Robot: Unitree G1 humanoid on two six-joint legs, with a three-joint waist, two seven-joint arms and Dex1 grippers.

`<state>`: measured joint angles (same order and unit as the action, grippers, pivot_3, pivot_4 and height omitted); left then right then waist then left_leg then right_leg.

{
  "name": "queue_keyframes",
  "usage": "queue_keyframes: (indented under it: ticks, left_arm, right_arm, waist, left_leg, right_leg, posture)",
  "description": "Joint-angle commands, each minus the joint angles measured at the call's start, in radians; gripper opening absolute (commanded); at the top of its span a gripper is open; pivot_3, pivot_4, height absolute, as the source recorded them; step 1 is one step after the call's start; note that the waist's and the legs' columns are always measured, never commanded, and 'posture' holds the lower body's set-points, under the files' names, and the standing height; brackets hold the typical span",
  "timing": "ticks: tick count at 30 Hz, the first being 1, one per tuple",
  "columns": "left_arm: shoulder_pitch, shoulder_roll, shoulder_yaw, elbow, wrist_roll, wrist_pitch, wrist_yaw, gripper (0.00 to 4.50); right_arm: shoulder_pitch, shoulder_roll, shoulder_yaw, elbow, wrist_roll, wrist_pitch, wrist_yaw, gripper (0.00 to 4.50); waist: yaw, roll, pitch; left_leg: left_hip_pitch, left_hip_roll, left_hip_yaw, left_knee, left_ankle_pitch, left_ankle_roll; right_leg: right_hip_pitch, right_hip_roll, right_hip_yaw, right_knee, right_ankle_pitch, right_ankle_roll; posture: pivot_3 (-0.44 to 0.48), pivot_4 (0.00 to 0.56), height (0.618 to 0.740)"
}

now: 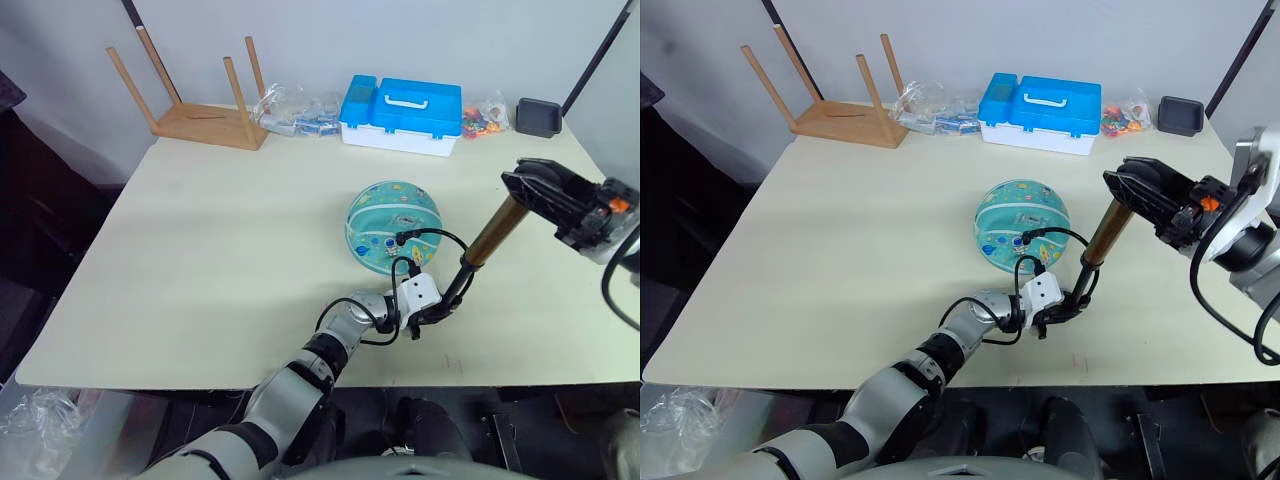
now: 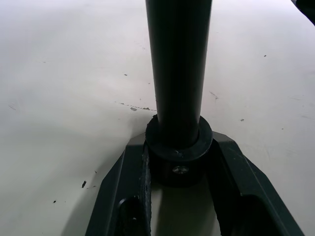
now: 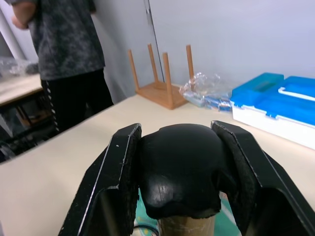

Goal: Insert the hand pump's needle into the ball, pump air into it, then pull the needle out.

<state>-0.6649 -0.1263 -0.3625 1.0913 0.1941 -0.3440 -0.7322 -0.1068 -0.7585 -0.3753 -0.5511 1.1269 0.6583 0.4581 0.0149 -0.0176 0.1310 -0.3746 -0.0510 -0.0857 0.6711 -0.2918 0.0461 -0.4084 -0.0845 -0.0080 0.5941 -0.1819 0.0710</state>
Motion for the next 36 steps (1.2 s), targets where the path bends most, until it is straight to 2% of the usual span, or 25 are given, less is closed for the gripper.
queue_keyframes:
  ticks: [1, 4, 11, 18, 23, 28, 33, 36]
  left_arm:
    - [0.036, 0.009, -0.024, 0.055, 0.035, 0.043, -0.012, 1.07]
    - [0.039, 0.014, -0.022, 0.047, 0.033, 0.047, -0.013, 1.07]
    - [0.042, 0.017, -0.024, 0.039, 0.034, 0.05, -0.013, 1.07]
    - [0.037, 0.016, -0.023, 0.04, 0.034, 0.049, -0.014, 1.07]
    - [0.033, 0.016, -0.021, 0.043, 0.033, 0.049, -0.016, 1.07]
    - [0.03, 0.018, -0.02, 0.045, 0.032, 0.05, -0.021, 1.07]
    - [0.03, 0.019, -0.02, 0.044, 0.032, 0.048, -0.027, 1.07]
    - [0.03, 0.019, -0.02, 0.045, 0.032, 0.047, -0.027, 1.07]
  right_arm:
    - [0.079, 0.058, 0.17, 0.061, -0.204, -0.065, 0.057, 1.77]
    - [0.108, 0.118, 0.232, 0.104, -0.274, -0.111, 0.08, 1.77]
    - [0.154, 0.192, 0.316, 0.22, -0.437, -0.228, 0.171, 1.76]
    - [0.148, 0.194, 0.27, 0.185, -0.444, -0.241, 0.192, 1.76]
    - [0.064, 0.157, 0.153, 0.065, -0.317, -0.162, 0.14, 1.76]
    - [-0.062, 0.054, 0.0, -0.043, -0.067, -0.023, 0.032, 1.76]
    - [-0.172, -0.098, -0.149, -0.04, 0.169, 0.068, -0.053, 1.76]
    - [-0.205, -0.157, -0.189, -0.019, 0.27, 0.098, -0.095, 1.76]
  waist:
    - [-0.001, -0.001, -0.001]
    - [-0.002, -0.002, -0.002]
    - [-0.002, -0.002, -0.006]
    - [-0.001, -0.001, -0.006]
    - [-0.001, 0.003, -0.003]
    - [0.001, 0.01, 0.005]
    - [0.002, 0.01, 0.006]
    - [0.003, 0.009, 0.007]
  left_leg:
    - [0.002, 0.0, 0.0, 0.0, 0.0, 0.0]
    - [0.013, 0.002, 0.0, -0.002, 0.0, 0.0]
    - [0.015, 0.002, 0.0, -0.002, 0.0, 0.0]
    - [0.014, 0.002, -0.001, -0.002, 0.0, 0.0]
    - [0.013, 0.001, -0.001, -0.002, 0.0, 0.0]
    - [0.009, 0.0, -0.001, -0.001, 0.0, 0.0]
    - [0.002, -0.001, 0.0, -0.001, 0.0, 0.0]
    - [-0.001, -0.002, -0.001, -0.001, 0.0, 0.0]
  right_leg:
    - [0.002, 0.0, 0.0, 0.0, 0.0, 0.0]
    - [0.01, 0.001, 0.0, -0.001, -0.003, 0.004]
    - [0.012, 0.002, 0.0, -0.001, -0.003, 0.004]
    - [0.012, 0.002, 0.001, -0.001, -0.003, 0.004]
    - [0.012, 0.001, 0.0, -0.001, -0.003, 0.004]
    - [0.008, 0.0, 0.001, -0.001, -0.002, 0.002]
    - [0.003, -0.001, 0.0, -0.002, 0.0, 0.0]
    - [0.0, -0.002, 0.0, -0.002, 0.0, 0.0]
  posture:
    - [0.0, 0.15, 0.74]
    - [0.0, 0.15, 0.74]
    - [0.0, 0.15, 0.74]
    - [0.0, 0.15, 0.74]
    - [0.0, 0.15, 0.74]
    - [0.0, 0.15, 0.74]
    - [0.0, 0.15, 0.74]
    - [0.0, 0.15, 0.74]
